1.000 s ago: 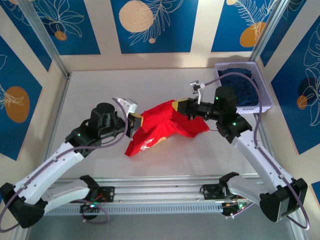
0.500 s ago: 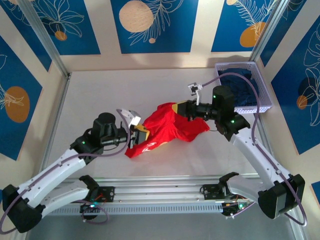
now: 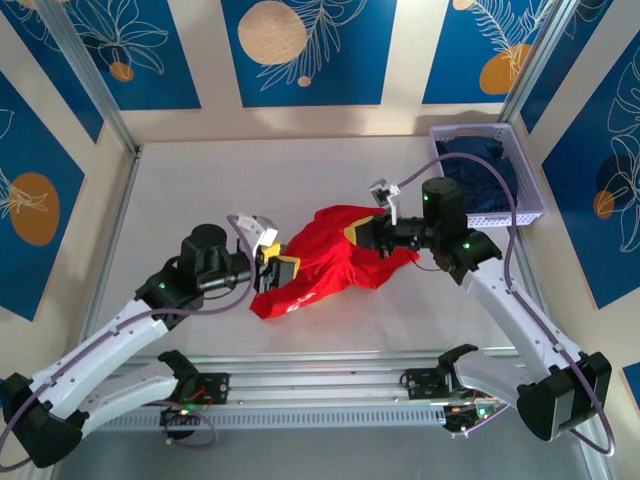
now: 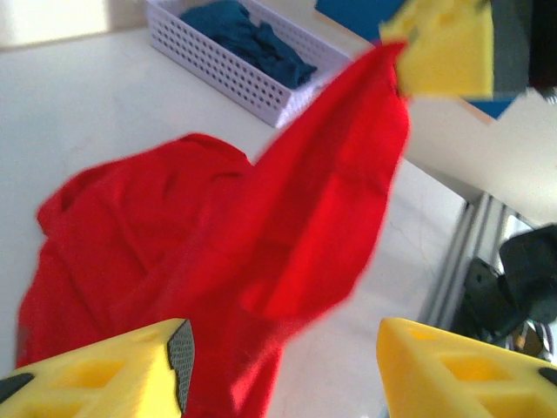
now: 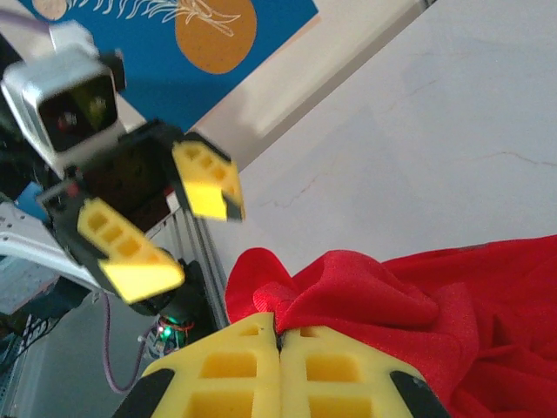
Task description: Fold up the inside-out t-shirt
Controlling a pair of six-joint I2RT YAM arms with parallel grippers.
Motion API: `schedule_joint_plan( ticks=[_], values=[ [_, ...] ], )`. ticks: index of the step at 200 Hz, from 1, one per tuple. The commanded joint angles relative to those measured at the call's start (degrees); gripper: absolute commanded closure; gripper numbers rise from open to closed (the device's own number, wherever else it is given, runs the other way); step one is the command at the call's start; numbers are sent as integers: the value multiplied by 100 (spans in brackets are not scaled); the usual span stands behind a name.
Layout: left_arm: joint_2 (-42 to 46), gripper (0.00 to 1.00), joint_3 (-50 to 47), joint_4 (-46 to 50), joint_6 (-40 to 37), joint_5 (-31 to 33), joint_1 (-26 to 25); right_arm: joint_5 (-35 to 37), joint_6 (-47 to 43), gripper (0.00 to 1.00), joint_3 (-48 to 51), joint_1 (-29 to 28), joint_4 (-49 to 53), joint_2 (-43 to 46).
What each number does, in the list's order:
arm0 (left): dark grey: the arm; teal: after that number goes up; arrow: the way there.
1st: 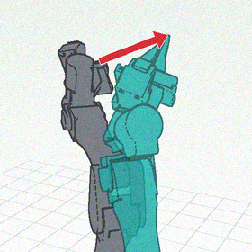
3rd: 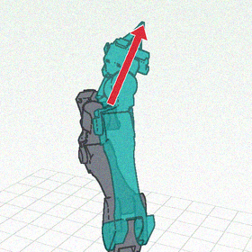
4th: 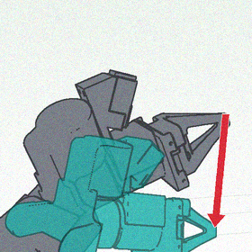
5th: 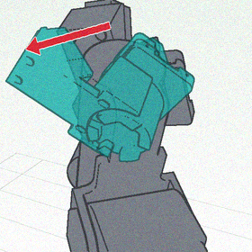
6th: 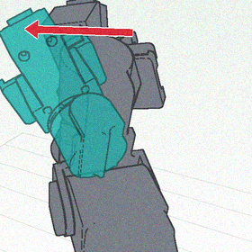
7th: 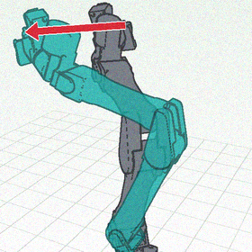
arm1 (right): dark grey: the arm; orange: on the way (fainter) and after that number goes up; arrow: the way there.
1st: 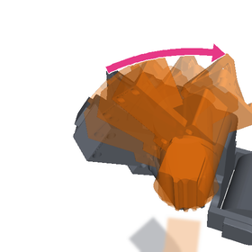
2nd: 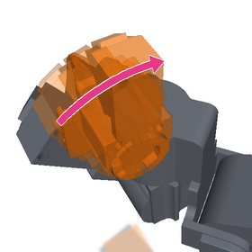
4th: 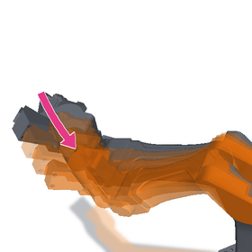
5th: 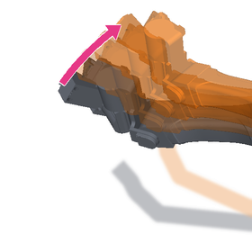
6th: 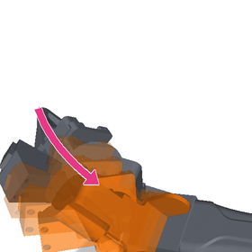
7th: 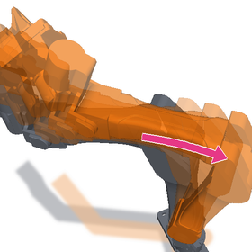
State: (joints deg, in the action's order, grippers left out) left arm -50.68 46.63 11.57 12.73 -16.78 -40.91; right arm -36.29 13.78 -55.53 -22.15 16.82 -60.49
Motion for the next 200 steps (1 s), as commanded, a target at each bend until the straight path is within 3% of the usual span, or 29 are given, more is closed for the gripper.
schedule_joint_plan(
  ticks=[1,49,109,135,154,179,200],
  values=[
    [-452,39,627,519,-351,532,-45,-240,-343,100,206,-59,317,211],
    [-1430,31,1130,1019,-888,336,-448,8,-324,100,506,-149,596,453],
    [-2354,28,1568,1378,-1252,1286,-860,-14,-318,100,517,-193,551,516],
    [-2594,33,1687,1360,-1155,1774,-862,33,-401,100,506,-202,641,529],
    [-2661,43,1708,1304,-1098,2024,-833,52,-451,100,515,-200,673,547],
    [-2671,58,1775,1299,-1097,1607,-797,166,-495,100,546,-202,699,549],
    [-2563,61,1727,1277,-1115,1207,-765,278,-525,100,522,-193,751,569]
  ],
)
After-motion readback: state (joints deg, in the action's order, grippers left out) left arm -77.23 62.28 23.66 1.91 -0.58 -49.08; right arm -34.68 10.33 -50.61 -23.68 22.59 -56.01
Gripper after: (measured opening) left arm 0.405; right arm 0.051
